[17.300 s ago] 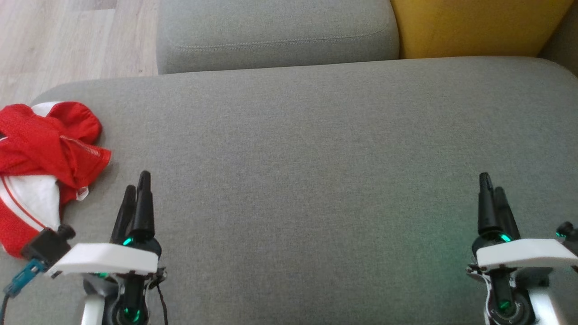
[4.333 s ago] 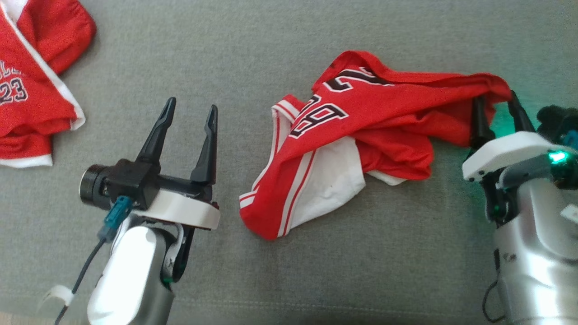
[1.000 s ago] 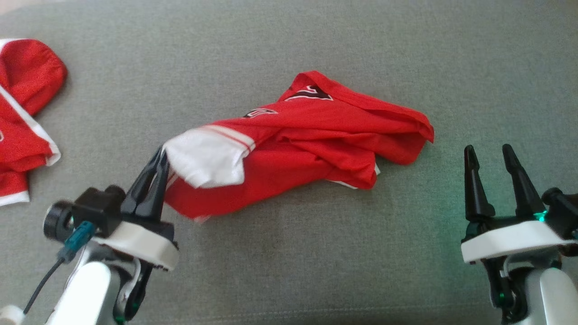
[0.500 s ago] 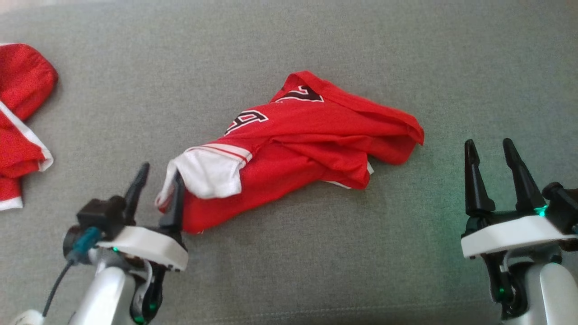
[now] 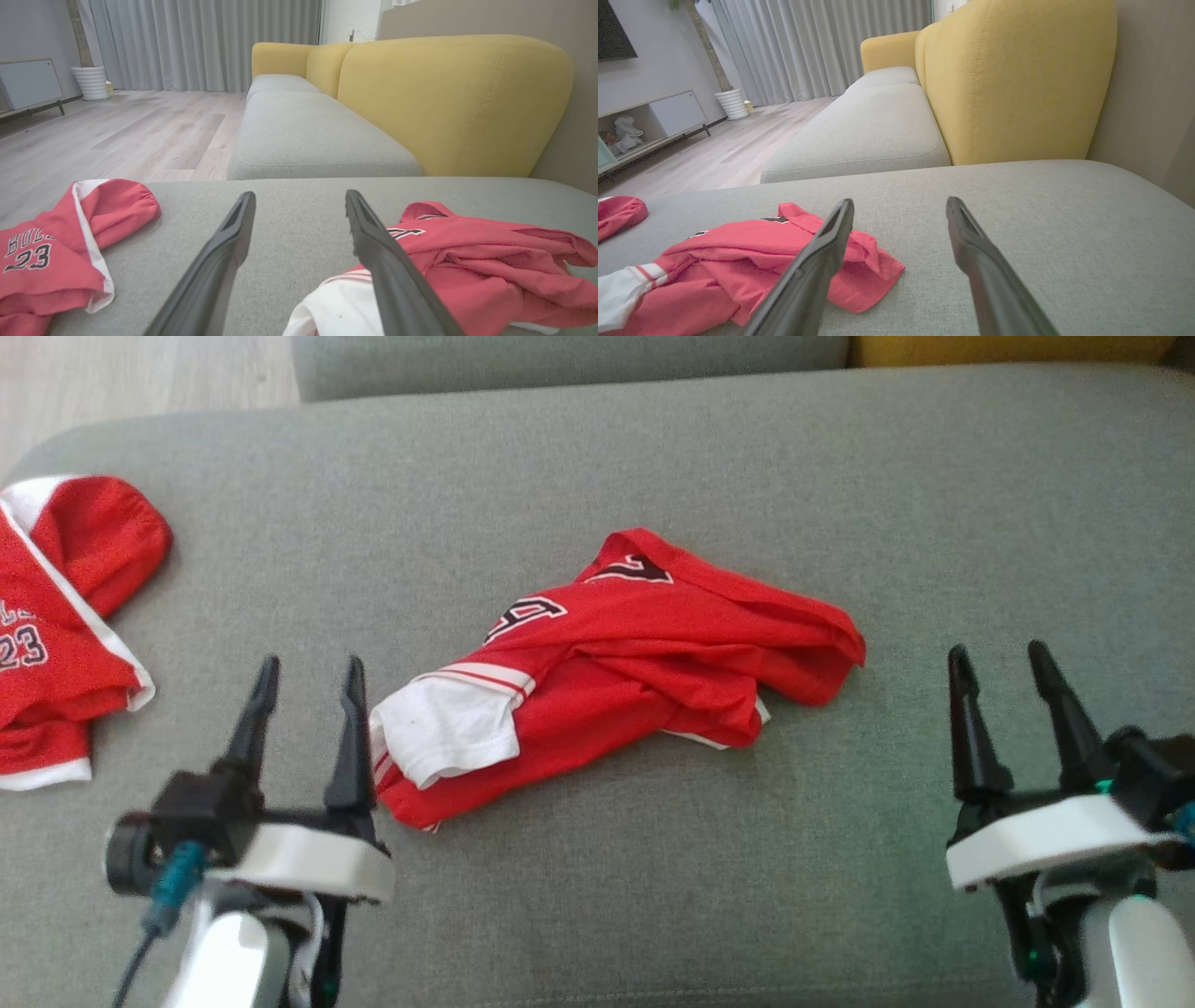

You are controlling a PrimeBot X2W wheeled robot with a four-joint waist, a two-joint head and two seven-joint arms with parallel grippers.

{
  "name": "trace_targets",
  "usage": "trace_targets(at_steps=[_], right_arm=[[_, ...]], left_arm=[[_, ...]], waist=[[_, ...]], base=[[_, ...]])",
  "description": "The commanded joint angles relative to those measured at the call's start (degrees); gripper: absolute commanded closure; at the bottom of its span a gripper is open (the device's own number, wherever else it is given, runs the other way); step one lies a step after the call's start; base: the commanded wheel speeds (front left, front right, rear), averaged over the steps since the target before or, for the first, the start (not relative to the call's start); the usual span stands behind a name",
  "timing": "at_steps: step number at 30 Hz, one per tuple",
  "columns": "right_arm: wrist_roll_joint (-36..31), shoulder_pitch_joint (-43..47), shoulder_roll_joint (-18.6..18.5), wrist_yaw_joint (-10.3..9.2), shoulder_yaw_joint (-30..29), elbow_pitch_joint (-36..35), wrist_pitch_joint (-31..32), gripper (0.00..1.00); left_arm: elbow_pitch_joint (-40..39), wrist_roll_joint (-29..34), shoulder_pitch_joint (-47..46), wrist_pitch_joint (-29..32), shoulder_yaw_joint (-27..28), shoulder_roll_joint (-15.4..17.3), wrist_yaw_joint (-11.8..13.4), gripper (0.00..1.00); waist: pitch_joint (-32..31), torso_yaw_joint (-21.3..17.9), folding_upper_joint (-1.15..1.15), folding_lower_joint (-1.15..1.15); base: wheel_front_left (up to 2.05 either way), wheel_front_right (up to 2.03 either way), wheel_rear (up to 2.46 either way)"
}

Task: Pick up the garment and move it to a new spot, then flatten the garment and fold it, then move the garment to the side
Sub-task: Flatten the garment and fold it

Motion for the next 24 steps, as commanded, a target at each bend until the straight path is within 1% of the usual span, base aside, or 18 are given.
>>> trace_targets(at_steps=[1,9,24], right_arm=[[-0.41,-0.12,-0.24,0.43,1.69,-2.34,0.12,0.00],[-0.48,1.70,-0.24,0.43,3.00,-3.54,1.20,0.00],[-0.60,1.84,-0.24,0.43,3.45,-4.39,2.42,0.00]], left_arm=[[-2.20,0.42,-0.68,0.21,1.64,1.07,0.49,0.00],[-2.80,0.89,2.18,1.67,-0.01,0.93,1.31,0.00],[-2.82,0.53,1.49,1.67,-1.08,0.80,1.31,0.00]], waist=[[-0.72,-0.12,0.00,0.00],[-1.96,-0.22,0.00,0.00],[-1.02,0.86,0.00,0.00]], base=[[0.00,0.00,0.00],[0.00,0.00,0.00],[0.00,0.00,0.00]])
